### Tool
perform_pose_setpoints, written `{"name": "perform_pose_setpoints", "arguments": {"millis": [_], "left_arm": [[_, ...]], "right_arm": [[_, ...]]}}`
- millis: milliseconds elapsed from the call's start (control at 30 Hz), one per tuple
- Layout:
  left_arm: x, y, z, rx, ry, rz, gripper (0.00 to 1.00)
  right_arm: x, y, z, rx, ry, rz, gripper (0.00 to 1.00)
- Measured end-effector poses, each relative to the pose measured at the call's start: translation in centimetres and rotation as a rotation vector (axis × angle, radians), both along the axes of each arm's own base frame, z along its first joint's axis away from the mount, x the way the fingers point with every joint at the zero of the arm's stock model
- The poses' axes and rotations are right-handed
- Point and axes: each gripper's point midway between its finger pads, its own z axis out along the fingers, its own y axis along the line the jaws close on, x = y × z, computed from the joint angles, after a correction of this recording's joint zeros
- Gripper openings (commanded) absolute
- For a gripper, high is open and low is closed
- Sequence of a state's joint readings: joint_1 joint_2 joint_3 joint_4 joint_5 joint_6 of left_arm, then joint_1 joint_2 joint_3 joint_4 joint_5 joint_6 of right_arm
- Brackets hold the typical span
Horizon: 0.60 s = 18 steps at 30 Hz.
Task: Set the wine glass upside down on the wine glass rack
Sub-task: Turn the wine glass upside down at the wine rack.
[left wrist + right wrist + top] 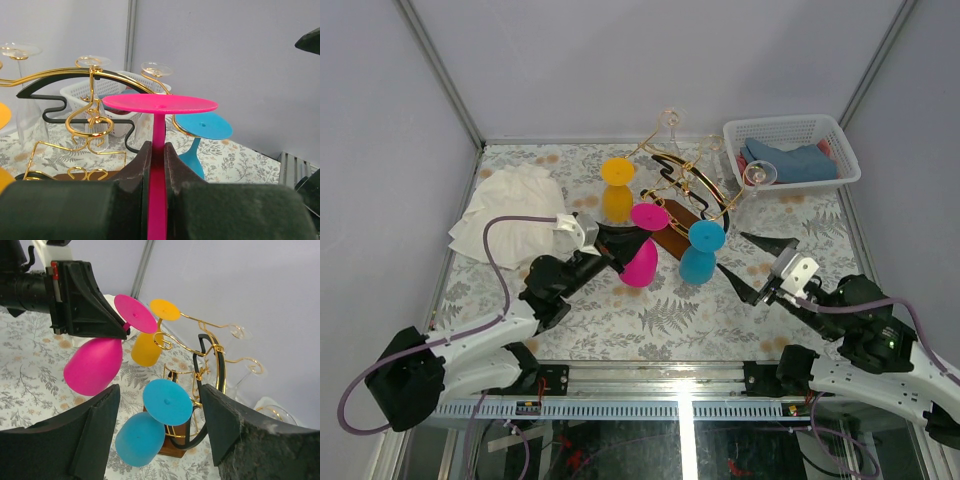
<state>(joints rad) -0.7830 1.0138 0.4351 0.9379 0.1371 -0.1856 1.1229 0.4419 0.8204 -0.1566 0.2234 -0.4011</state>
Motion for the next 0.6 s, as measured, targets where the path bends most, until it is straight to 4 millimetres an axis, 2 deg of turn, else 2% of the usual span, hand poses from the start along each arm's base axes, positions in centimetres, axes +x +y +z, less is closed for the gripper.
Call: {"name": "perform_pose_setpoints", "arguments": {"millis": [233, 600], "left_arm": [[0.8, -1.2, -0.8, 0.003, -0.035, -0.012, 0.00], [1.9, -2.9, -1.6, -0.002, -0.106, -0.029, 0.00]], "right_arm": [[-0.2, -1.5, 0.2, 0.057, 0.091, -0.039, 1.00], [-0.4, -2.6, 0.0, 0.090, 0.120, -0.063, 0.99]]}}
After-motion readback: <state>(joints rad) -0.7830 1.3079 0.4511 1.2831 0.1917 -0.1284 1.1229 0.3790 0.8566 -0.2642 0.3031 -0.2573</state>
